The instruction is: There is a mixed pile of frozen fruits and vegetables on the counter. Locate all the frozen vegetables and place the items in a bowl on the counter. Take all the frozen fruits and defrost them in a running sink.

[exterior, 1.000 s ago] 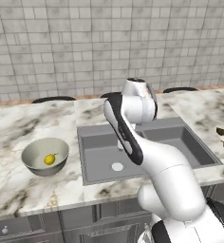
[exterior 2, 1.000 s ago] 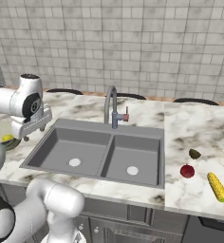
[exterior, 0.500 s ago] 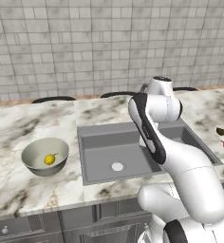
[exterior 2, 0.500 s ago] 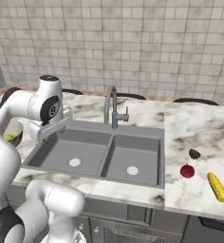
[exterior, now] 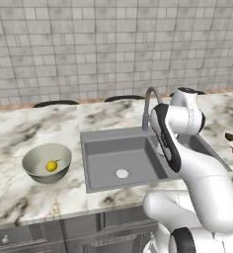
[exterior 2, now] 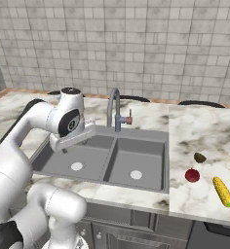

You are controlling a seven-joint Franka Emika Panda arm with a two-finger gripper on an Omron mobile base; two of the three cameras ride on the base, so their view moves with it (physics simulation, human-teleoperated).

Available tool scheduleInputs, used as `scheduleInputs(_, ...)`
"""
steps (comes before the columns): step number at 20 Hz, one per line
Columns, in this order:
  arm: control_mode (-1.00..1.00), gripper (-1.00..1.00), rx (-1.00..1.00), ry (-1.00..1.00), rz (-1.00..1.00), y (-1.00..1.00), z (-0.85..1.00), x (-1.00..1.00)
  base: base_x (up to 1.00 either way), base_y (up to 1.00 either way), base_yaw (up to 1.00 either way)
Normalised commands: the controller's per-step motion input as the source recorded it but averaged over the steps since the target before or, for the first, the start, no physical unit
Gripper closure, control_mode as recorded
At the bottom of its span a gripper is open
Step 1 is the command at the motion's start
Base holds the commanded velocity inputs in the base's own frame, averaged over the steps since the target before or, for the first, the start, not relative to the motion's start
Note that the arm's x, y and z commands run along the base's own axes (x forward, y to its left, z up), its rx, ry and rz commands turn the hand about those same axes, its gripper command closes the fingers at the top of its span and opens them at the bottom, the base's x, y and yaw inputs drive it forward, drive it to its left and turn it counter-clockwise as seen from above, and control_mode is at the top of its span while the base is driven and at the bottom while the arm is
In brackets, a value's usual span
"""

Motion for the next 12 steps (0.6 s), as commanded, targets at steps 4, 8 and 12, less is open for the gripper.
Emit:
scheduleInputs(4, -1.0, -1.0, 0.0, 0.0, -0.26, -0.67, -0.23, 0.14, 0.0, 0.0, 0.0)
scheduleInputs(8, -1.0, -1.0, 0.0, 0.0, -0.22, -0.72, -0.11, 0.23, 0.0, 0.0, 0.0)
scheduleInputs(12, -1.0, -1.0, 0.0, 0.01, -0.27, -0.64, -0.11, 0.16, 0.0, 0.0, 0.0)
